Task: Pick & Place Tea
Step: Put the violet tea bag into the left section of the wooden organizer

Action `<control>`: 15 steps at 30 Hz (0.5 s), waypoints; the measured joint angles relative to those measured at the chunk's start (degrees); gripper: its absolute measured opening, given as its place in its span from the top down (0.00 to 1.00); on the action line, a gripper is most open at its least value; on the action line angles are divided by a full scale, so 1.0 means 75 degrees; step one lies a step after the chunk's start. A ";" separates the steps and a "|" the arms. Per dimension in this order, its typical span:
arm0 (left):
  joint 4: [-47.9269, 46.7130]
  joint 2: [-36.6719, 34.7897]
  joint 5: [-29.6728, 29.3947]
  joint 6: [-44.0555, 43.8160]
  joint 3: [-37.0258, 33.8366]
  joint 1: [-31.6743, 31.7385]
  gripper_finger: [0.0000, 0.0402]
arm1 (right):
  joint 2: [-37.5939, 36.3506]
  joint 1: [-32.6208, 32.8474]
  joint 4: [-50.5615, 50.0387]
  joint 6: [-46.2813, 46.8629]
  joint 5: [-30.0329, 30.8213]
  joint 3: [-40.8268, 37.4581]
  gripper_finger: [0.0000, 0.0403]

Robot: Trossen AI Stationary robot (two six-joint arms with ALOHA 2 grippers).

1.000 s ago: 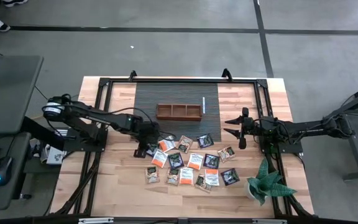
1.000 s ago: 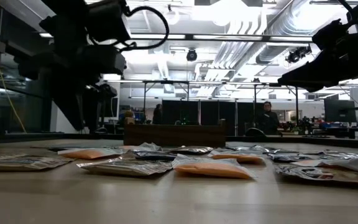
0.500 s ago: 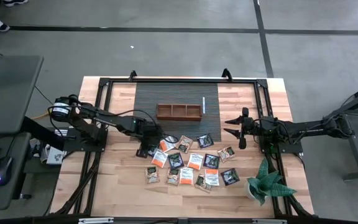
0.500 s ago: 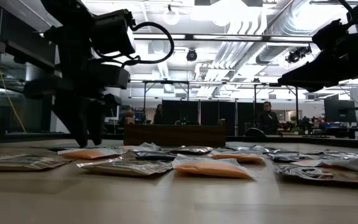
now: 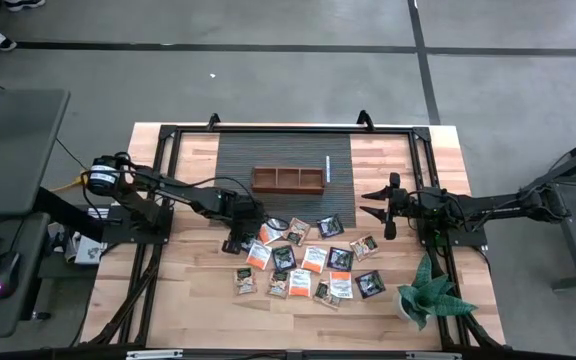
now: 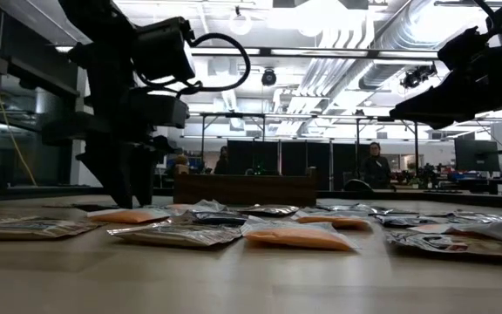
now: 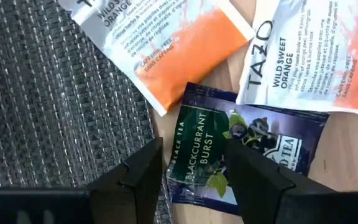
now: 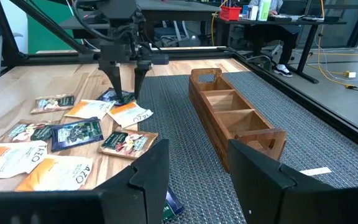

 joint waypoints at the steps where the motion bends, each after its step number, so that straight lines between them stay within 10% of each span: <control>1: 0.0024 0.0002 0.0026 -0.0005 -0.0001 0.0000 0.58 | 0.0000 0.0000 0.0000 0.0000 0.0000 0.0003 0.61; 15: 0.0165 0.0474 0.0404 -0.0411 0.0017 0.0006 0.65 | 0.0001 0.0000 0.0000 0.0001 0.0000 0.0000 0.61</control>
